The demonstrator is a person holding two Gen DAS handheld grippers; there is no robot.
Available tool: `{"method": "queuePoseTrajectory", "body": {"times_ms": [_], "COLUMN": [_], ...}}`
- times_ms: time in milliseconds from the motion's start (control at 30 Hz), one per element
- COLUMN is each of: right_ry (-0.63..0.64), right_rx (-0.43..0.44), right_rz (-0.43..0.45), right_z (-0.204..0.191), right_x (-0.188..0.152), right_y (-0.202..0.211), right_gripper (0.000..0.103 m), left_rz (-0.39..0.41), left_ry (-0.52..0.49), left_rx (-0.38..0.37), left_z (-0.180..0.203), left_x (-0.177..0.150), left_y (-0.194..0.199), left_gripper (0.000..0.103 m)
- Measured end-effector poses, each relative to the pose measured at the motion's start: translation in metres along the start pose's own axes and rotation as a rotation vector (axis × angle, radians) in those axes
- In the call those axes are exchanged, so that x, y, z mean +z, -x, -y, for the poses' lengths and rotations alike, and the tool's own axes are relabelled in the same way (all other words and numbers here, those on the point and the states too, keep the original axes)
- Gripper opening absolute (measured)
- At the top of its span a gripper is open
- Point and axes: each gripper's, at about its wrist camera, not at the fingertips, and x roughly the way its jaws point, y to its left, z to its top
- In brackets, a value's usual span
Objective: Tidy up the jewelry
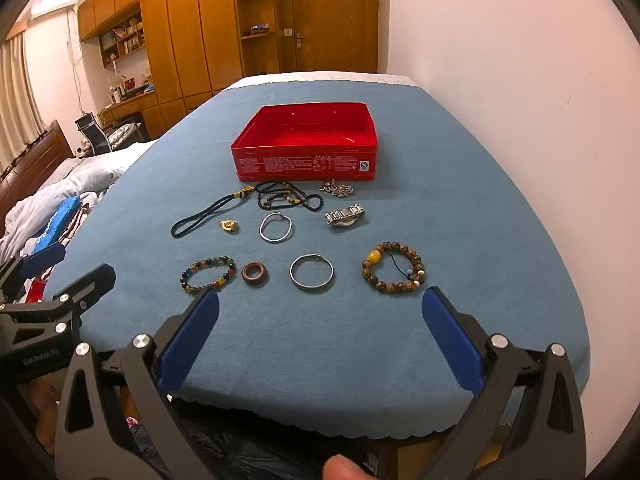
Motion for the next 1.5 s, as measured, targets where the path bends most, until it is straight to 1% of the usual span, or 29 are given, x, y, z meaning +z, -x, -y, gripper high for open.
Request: {"method": "queuePoseTrajectory", "body": {"times_ms": [400,433,1500], "right_ry": [0.001,0.001,0.004], "right_rx": [0.003,0.002,-0.003], "right_rz": [0.000,0.000,0.000], "right_z": [-0.001,-0.001,-0.002], "right_x": [0.000,0.000,0.001], "right_y": [0.000,0.000,0.000], "right_gripper": [0.100,0.100,0.100], "left_rz": [-0.003,-0.010,-0.014], "left_ry": [0.002,0.003,0.005], "left_rx": [0.002,0.001,-0.002], "left_z": [-0.004,0.000,0.001], "left_x": [-0.002,0.000,0.001], "left_y": [0.008,-0.001,-0.005], "left_gripper": [0.099,0.099,0.099]}}
